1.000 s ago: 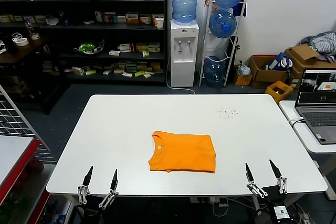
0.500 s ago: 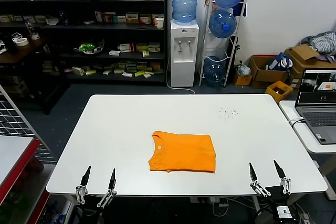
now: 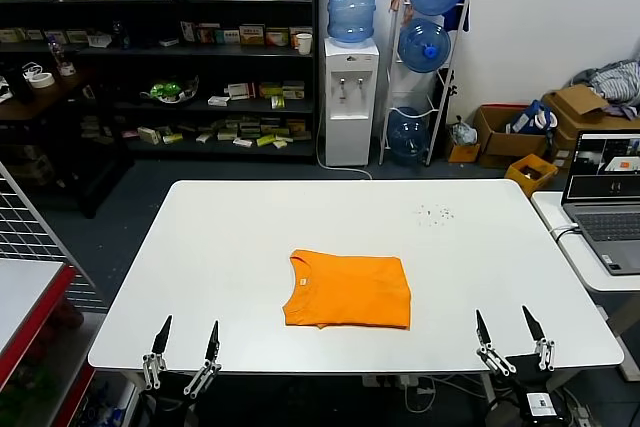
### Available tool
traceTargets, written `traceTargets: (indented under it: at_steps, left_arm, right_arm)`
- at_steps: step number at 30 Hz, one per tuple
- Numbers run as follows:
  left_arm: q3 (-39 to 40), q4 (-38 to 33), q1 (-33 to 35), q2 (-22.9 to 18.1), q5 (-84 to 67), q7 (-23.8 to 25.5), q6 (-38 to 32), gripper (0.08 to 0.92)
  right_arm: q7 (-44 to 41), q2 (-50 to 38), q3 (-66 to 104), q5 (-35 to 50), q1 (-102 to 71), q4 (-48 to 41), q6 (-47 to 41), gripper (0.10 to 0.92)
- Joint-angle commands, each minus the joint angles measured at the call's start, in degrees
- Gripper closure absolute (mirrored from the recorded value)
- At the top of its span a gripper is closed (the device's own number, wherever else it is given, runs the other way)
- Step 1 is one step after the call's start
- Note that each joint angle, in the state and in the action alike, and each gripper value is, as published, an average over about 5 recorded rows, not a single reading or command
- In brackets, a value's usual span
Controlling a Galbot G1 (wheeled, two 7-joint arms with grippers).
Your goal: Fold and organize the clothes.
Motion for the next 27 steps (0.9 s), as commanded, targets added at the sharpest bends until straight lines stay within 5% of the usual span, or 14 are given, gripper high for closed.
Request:
traceTargets:
  at_steps: [1,27]
  left_arm:
    - [0.0,0.0,0.0,-0.1,0.1,0.0,0.0,0.177]
    - [-0.4,0.0,-0.3,-0.4,0.0,0.0,0.1,0.177]
  right_arm:
    - [0.3,0.2,-0.4,-0.1,0.1,0.0,-0.2,0.203]
    - [0.5,0.0,-0.8,-0.5,0.5,0.3,-0.8,0.203]
